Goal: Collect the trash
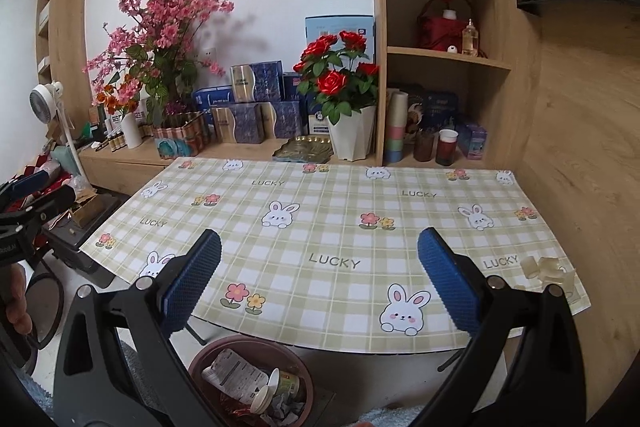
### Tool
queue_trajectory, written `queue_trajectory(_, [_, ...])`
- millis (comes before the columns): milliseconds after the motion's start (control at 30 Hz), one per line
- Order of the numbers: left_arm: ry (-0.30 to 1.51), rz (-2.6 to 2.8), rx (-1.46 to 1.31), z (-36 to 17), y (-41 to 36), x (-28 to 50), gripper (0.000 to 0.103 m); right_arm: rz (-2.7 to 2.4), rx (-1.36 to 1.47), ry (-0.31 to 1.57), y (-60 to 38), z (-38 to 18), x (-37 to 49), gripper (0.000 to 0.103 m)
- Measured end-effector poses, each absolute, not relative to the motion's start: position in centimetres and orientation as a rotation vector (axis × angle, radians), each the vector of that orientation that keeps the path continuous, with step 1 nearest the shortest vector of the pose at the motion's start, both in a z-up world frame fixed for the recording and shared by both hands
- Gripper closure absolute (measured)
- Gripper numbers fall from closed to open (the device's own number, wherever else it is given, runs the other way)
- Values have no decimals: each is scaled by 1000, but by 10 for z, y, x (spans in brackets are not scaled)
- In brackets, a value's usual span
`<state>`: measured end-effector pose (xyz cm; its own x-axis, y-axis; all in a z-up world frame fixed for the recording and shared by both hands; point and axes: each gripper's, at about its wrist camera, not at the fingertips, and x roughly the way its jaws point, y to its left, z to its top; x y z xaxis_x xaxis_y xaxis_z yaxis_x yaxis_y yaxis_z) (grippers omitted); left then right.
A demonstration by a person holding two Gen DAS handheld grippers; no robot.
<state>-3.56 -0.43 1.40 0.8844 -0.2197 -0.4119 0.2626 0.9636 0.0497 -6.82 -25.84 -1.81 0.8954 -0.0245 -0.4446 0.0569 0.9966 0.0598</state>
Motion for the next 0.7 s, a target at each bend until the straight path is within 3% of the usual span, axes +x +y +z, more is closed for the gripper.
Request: queue_trajectory(700, [429, -236, 126, 11, -9, -37, 6, -50, 72, 453, -262, -16, -70, 6])
